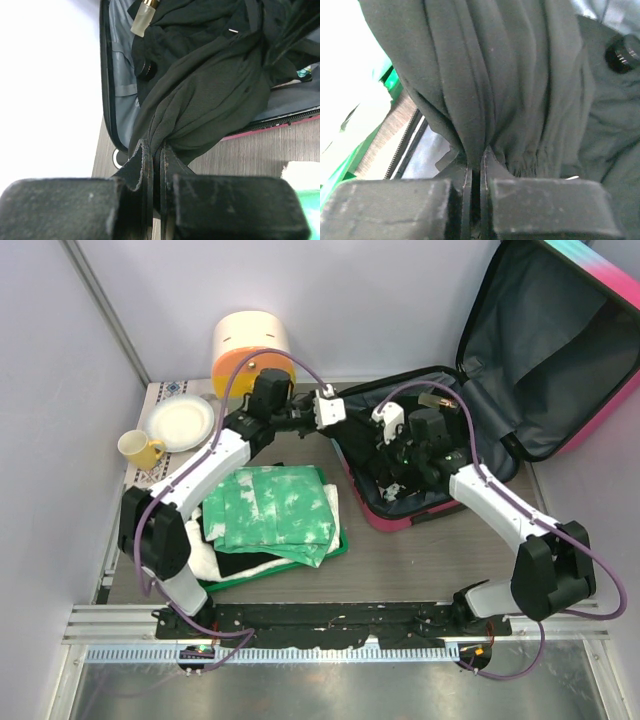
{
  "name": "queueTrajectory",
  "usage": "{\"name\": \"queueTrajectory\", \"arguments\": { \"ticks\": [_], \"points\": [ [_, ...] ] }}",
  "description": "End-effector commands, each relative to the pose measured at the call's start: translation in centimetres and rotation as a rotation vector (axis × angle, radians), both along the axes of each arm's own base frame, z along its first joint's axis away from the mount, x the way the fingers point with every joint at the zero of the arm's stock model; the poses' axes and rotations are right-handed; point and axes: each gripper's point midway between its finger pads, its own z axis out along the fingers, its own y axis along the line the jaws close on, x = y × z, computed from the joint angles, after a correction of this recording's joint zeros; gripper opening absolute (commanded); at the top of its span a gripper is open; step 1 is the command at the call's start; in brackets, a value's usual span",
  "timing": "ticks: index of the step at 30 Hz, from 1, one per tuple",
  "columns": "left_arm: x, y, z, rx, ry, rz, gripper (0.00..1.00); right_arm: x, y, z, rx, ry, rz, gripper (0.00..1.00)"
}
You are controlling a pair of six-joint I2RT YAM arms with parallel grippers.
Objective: Open, take out, and arrange the luggage
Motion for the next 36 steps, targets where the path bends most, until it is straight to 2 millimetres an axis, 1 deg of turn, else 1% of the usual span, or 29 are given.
{"name": "queueTrajectory", "arguments": {
  "ticks": [1,3,4,5,6,7,8,9,10,11,12,13,14,15,16,17,19,23,25,26,27,28,29,30,31,32,33,34,36],
  "points": [
    [0.9,2.2,9.2,-0.140,-0.162,0.090,0.00,1.8,-1.2,6.7,-0.015,-0.139,-0.006,0.01],
    [0.6,3.4,10.4,-0.161,-0.137,0.124,0.00,2.2,-1.0,8.3,-0.031,-0.169,0.025,0.01],
    [0.7,4.4,11.0,-0.164,-0.134,0.143,0.00,2.3,-0.8,10.6,-0.048,-0.207,0.061,0.01],
    [0.4,5.1,11.2,-0.161,-0.117,0.155,0.00,2.4,-0.1,11.0,-0.043,-0.199,0.107,0.01],
    [-0.4,6.0,12.5,-0.181,-0.124,0.169,0.00,2.4,0.3,11.9,-0.050,-0.212,0.142,0.01],
    [-0.3,7.2,13.0,-0.185,-0.125,0.195,0.00,2.6,0.6,14.3,-0.055,-0.252,0.176,0.01],
    [-0.8,8.1,12.9,-0.181,-0.114,0.210,0.00,2.6,1.3,14.9,-0.053,-0.264,0.219,0.01],
    [-1.7,9.2,14.1,-0.190,-0.136,0.229,0.00,3.0,2.1,14.6,-0.064,-0.251,0.259,0.01],
    [-1.7,10.8,14.4,-0.190,-0.143,0.264,0.00,3.1,2.6,16.3,-0.064,-0.274,0.288,0.01],
    [-2.0,11.8,13.8,-0.182,-0.128,0.285,0.00,3.4,3.3,16.7,-0.067,-0.283,0.314,0.01],
    [-2.2,12.7,13.9,-0.187,-0.130,0.305,0.00,4.1,4.3,15.8,-0.069,-0.256,0.335,0.01],
    [-2.9,14.8,15.0,-0.199,-0.155,0.345,0.00,3.9,5.8,17.5,-0.057,-0.290,0.365,0.01],
    [-3.2,15.7,13.9,-0.185,-0.133,0.365,0.00,4.1,6.6,17.9,-0.049,-0.293,0.375,0.01],
    [-3.6,16.7,14.0,-0.186,-0.137,0.383,0.00,4.3,7.7,17.9,-0.046,-0.295,0.385,0.01],
    [-4.2,18.5,14.6,-0.187,-0.162,0.422,0.00,4.4,9.6,18.3,-0.038,-0.313,0.413,0.01],
    [-4.5,19.4,13.4,-0.173,-0.136,0.440,0.00,4.3,10.7,18.3,-0.036,-0.317,0.429,0.01],
    [-5.5,21.7,12.9,-0.157,-0.137,0.481,0.00,4.3,13.5,18.2,-0.035,-0.335,0.462,0.01],
    [-7.0,25.0,12.5,-0.131,-0.144,0.557,0.00,3.3,16.6,18.7,-0.015,-0.338,0.493,0.01],
    [-8.2,25.7,11.6,-0.089,-0.126,0.554,0.00,2.1,17.3,17.7,-0.023,-0.311,0.522,0.01],
    [-9.8,25.8,10.6,-0.035,-0.123,0.539,0.00,0.8,17.7,17.7,-0.025,-0.313,0.551,0.01],
    [-10.6,25.9,9.9,-0.009,-0.121,0.531,0.00,-0.1,17.8,15.3,-0.048,-0.269,0.574,0.01],
    [-11.7,25.9,7.1,0.035,-0.054,0.518,0.00,-0.9,17.9,14.4,-0.059,-0.259,0.598,0.01],
    [-12.9,25.9,6.0,0.067,-0.039,0.497,0.00,-2.1,17.9,14.2,-0.060,-0.257,0.623,0.01],
    [-14.3,25.9,5.2,0.146,-0.088,0.443,0.00,-3.8,18.3,11.6,-0.088,-0.205,0.663,0.01],
    [-16.2,25.7,1.9,0.191,0.013,0.407,0.00,-4.8,18.3,10.5,-0.107,-0.192,0.694,0.01],
    [-17.3,25.7,0.8,0.213,0.036,0.386,0.00,-5.9,18.2,9.8,-0.120,-0.183,0.720,0.01],
    [-18.4,25.6,0.2,0.248,0.026,0.350,0.00,-7.9,18.4,7.3,-0.154,-0.137,0.765,0.01],
    [-20.4,25.4,-1.7,0.273,0.110,0.317,0.00,-8.9,18.3,6.3,-0.174,-0.125,0.788,0.01],
    [-22.1,25.2,-2.8,0.301,0.154,0.273,0.00,-10.8,17.8,4.4,-0.213,-0.102,0.835,0.01]
  ]
}}
